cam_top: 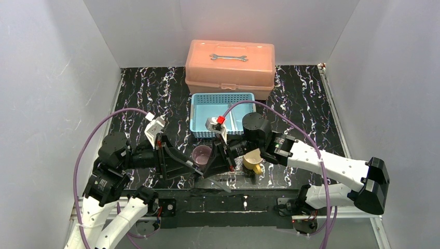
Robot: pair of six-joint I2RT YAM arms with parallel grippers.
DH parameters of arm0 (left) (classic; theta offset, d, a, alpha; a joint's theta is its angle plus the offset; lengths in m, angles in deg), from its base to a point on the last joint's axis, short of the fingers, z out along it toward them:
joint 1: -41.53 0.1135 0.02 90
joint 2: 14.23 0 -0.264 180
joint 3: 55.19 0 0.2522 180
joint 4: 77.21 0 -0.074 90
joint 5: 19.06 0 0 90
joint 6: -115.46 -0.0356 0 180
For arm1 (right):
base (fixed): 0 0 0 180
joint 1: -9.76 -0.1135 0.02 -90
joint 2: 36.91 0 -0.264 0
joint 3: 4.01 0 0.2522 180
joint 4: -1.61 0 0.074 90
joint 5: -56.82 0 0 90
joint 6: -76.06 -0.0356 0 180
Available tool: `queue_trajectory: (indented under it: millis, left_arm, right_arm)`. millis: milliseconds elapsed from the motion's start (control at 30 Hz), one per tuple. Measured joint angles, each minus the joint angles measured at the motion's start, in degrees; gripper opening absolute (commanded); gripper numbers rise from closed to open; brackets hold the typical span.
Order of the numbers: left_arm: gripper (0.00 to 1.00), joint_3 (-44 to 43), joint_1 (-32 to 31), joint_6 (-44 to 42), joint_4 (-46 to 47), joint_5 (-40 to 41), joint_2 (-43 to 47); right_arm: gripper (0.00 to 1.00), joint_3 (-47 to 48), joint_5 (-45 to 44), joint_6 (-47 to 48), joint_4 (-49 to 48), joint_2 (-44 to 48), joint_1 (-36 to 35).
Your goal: Prepare toiletry sets of a toothbrush and toothpaste on the tray
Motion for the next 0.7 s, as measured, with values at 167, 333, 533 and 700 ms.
queue_trajectory:
  millis: [167, 333, 533, 700]
  left_arm:
    - [0.36, -0.1, 0.0, -1.2, -1.1, -0.2, 0.1]
    - [0.26, -0.1, 0.0, -2.3, -2.1, -0.4, 0.6]
    - [0.2, -0.1, 0.0, -3.1, -3.0, -0.4, 0.7]
    - [0.15, -0.4, 0.0, -3.8, -3.4, -0.3, 0.7]
  right_arm:
    - [0.01, 0.0, -0.2, -0.3, -0.6, 0.0, -0.1]
    - [0.01, 0.0, -0.2, -0.8, -1.6, 0.0, -0.6]
    - [0.01, 0.0, -0.2, -1.3, -1.8, -0.1, -1.1]
    - [0.01, 0.0, -0.2, -1.2, -2.1, -0.2, -1.2]
